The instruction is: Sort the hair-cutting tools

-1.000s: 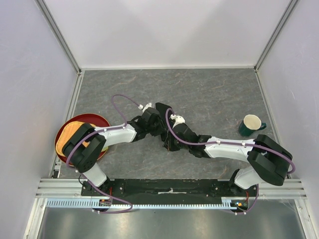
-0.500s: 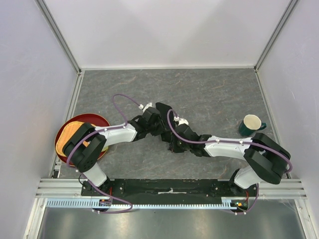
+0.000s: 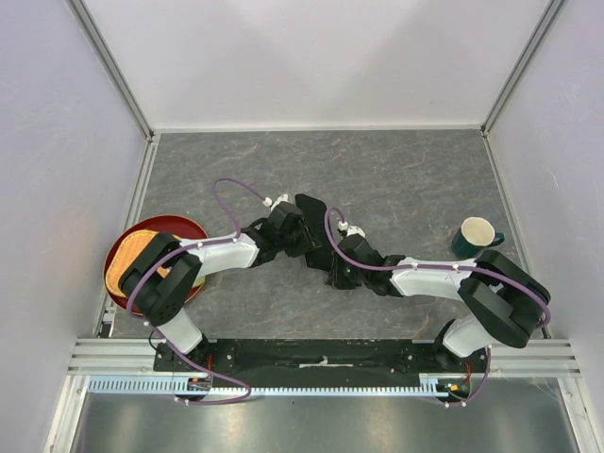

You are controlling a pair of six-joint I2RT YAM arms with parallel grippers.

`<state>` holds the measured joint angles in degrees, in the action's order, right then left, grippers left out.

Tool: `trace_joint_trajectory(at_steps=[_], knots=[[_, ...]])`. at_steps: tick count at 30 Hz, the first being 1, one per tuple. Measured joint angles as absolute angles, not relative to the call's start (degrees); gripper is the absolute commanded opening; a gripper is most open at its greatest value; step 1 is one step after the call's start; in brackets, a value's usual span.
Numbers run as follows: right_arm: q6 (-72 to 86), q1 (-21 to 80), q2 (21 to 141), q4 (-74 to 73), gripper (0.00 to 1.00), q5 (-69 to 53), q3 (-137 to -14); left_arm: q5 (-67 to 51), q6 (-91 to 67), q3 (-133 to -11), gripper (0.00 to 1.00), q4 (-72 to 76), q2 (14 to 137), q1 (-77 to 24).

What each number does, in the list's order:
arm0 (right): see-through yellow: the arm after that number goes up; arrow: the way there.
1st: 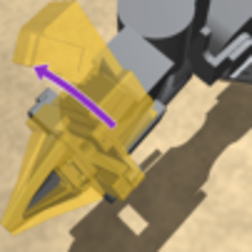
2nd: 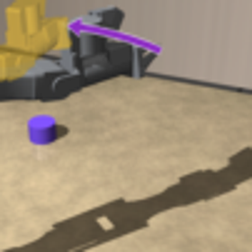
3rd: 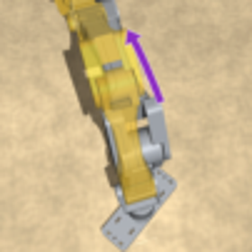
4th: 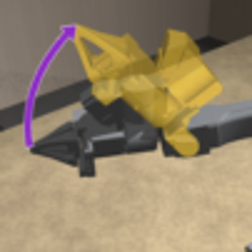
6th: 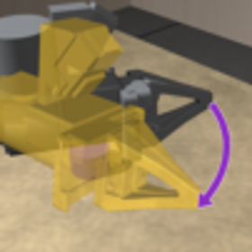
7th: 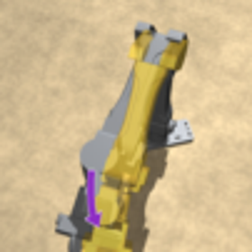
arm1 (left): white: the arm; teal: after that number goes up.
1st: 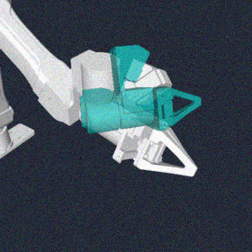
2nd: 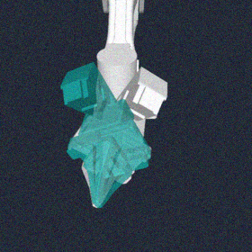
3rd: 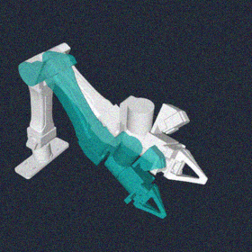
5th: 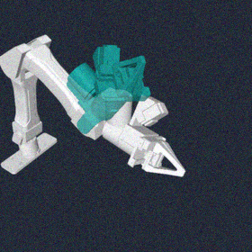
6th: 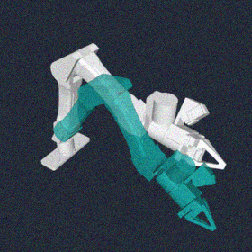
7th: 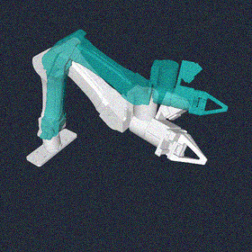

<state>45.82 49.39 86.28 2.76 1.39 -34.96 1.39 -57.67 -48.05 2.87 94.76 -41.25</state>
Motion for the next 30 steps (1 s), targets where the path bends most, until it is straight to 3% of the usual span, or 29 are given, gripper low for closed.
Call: trace_joint_trajectory(at_steps=[7, 15, 30], knots=[[41.91, 49.34, 79.35, 1.91, 0.0, 2.98, -33.19, -0.89, -56.71, -48.05, 0.02, 2.28, 92.51, -39.11], [33.82, 49.43, 65.89, 1.89, 0.0, 5.61, -33.15, -6.83, -54.78, -48.4, 0.02, -0.25, 81.65, -34.79], [28.18, 50.22, 62.06, 0.91, 0.0, 10.92, -35.55, -20.08, -43.35, -48.36, 0.02, -6.55, 68.34, -30.46]])
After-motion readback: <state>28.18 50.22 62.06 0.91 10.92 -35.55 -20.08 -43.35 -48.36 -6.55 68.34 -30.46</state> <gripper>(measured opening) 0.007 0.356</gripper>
